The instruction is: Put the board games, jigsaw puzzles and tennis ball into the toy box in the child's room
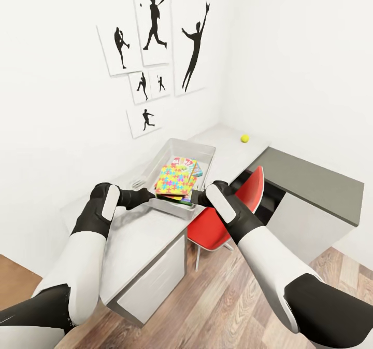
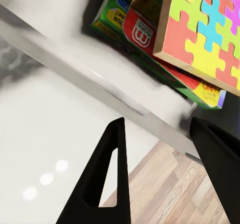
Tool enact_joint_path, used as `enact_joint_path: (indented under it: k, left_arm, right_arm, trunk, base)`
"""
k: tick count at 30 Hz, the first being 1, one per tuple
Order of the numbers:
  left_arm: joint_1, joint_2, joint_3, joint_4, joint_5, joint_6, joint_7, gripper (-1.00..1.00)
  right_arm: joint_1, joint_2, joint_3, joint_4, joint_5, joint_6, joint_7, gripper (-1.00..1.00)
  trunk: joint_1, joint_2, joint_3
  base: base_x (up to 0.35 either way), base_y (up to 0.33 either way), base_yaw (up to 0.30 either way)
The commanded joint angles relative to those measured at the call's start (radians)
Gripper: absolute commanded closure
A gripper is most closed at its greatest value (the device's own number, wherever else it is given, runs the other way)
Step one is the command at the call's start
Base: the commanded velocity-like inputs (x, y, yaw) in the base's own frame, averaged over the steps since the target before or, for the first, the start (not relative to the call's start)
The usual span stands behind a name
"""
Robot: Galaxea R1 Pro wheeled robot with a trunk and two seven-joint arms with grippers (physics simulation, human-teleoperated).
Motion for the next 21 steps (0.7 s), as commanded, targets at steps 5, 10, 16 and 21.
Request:
enact_joint_path:
  k: [5,10,16,21]
  left_arm:
    - [-0.001,0.008,0.005,0.000,0.007,0.026,-0.006,1.00]
    - [-0.001,0.008,0.004,0.000,0.007,0.026,-0.006,1.00]
    - [-0.001,0.008,0.005,0.000,0.007,0.026,-0.006,1.00]
    - [-0.001,0.008,0.005,0.000,0.007,0.026,-0.006,1.00]
  right_arm:
    - [-0.002,0.000,0.039,-0.001,-0.084,-0.014,0.015,1.00]
    - [-0.002,0.000,0.039,0.000,-0.084,-0.013,0.017,1.00]
    - [-0.002,0.000,0.038,0.001,-0.084,-0.014,0.017,1.00]
    - [-0.002,0.000,0.038,0.001,-0.084,-0.014,0.017,1.00]
  trunk:
    - [0.001,-0.002,-0.002]
    - [0.001,-0.002,-0.002]
    - [0.001,-0.002,-0.002]
    - [0.001,-0.002,-0.002]
  base:
    - [0.000,0.000,0.000]
    - [0.000,0.000,0.000]
    - [0.000,0.000,0.000]
    - [0.000,0.000,0.000]
